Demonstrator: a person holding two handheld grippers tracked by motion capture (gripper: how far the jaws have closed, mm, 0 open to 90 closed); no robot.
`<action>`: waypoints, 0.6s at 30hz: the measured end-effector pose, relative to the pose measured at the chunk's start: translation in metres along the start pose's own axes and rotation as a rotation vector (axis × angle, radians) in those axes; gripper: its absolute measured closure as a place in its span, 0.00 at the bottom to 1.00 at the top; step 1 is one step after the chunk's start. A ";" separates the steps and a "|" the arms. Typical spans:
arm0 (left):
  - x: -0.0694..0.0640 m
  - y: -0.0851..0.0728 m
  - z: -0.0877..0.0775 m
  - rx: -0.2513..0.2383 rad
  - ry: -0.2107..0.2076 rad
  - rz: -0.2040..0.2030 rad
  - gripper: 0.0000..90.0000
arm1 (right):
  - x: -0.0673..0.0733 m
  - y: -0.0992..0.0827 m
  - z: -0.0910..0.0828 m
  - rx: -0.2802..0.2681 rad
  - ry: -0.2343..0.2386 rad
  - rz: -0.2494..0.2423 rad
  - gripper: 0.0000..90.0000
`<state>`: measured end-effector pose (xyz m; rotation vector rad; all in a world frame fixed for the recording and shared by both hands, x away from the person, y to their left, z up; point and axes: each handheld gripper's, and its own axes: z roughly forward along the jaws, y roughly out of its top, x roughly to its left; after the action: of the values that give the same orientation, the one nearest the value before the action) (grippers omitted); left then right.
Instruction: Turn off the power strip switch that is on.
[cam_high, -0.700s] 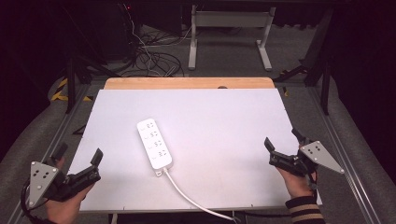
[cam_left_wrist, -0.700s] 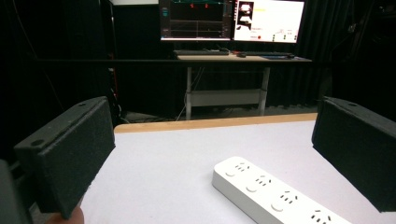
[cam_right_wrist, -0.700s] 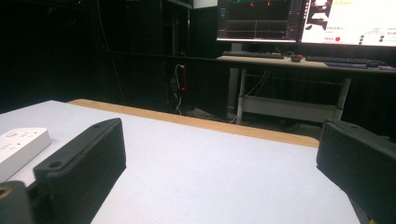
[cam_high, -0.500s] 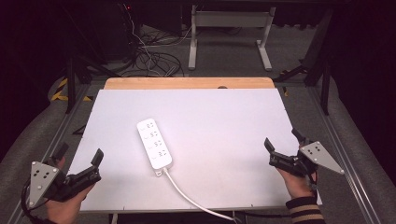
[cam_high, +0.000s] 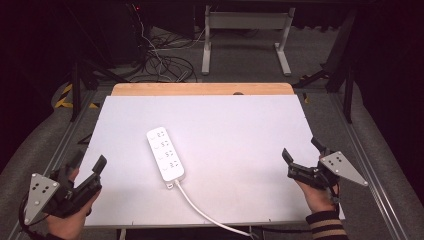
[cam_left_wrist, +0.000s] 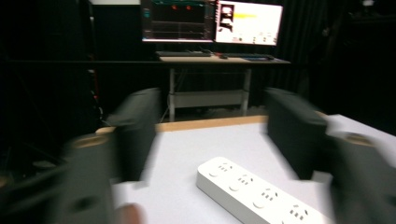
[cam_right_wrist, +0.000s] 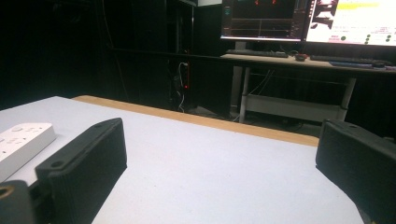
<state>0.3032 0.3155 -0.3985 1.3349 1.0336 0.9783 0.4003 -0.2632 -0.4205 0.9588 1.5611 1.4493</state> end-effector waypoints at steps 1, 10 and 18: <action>0.000 0.000 0.000 0.011 -0.013 -0.003 0.71 | 0.000 0.000 0.000 0.002 0.002 -0.001 0.03; 0.001 0.005 -0.002 0.058 -0.015 0.002 1.00 | 0.000 0.000 0.000 0.004 0.005 -0.001 0.03; 0.002 0.007 0.016 0.120 0.024 -0.002 1.00 | 0.001 -0.001 0.001 0.019 0.005 -0.007 0.04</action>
<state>0.3189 0.3136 -0.3924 1.4232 1.1262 0.9452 0.4009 -0.2621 -0.4218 0.9605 1.5828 1.4356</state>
